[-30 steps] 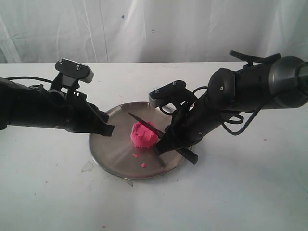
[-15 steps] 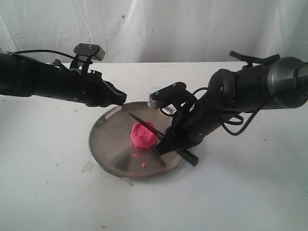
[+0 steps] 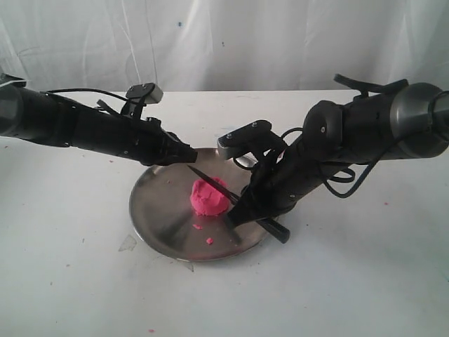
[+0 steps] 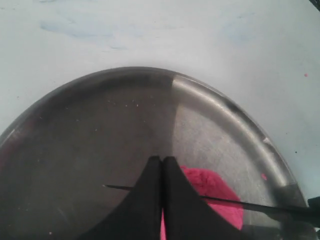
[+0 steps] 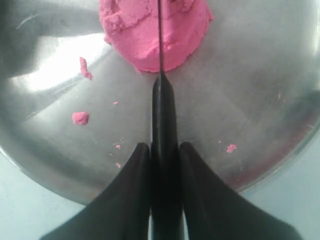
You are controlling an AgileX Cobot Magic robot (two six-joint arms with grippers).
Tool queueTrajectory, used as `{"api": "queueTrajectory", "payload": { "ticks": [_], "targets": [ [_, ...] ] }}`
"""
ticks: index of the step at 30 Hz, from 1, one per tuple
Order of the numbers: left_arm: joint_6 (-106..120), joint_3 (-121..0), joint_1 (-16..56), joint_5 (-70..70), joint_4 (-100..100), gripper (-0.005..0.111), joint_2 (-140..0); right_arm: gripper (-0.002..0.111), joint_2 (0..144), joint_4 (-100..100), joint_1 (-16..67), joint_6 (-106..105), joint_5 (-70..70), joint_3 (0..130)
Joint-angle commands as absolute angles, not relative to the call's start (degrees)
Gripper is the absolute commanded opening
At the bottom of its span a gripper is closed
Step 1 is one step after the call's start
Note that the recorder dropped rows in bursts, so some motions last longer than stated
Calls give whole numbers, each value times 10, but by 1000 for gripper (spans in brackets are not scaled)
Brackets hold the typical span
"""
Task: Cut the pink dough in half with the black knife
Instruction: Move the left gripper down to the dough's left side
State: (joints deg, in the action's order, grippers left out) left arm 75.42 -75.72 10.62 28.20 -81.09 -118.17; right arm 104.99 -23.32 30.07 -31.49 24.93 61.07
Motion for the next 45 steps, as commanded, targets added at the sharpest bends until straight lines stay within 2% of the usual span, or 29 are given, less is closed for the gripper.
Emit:
{"api": "queueTrajectory", "payload": {
  "ticks": [1,13,27,45],
  "targets": [
    [749,-761,104,283,-821,0,-1199,0,1049,-233,302,-319,254,615],
    [784,-761,104,283,-871,0,-1221,0,1049,-233,302,-323,255,615],
    [784,-761,104,240,-856,0,-1150,0,1049,-233,302,-323,255,615],
    [786,-790,121,248,-860,0,-1211,0,1049,-233,302,-328,257,615]
  ]
}}
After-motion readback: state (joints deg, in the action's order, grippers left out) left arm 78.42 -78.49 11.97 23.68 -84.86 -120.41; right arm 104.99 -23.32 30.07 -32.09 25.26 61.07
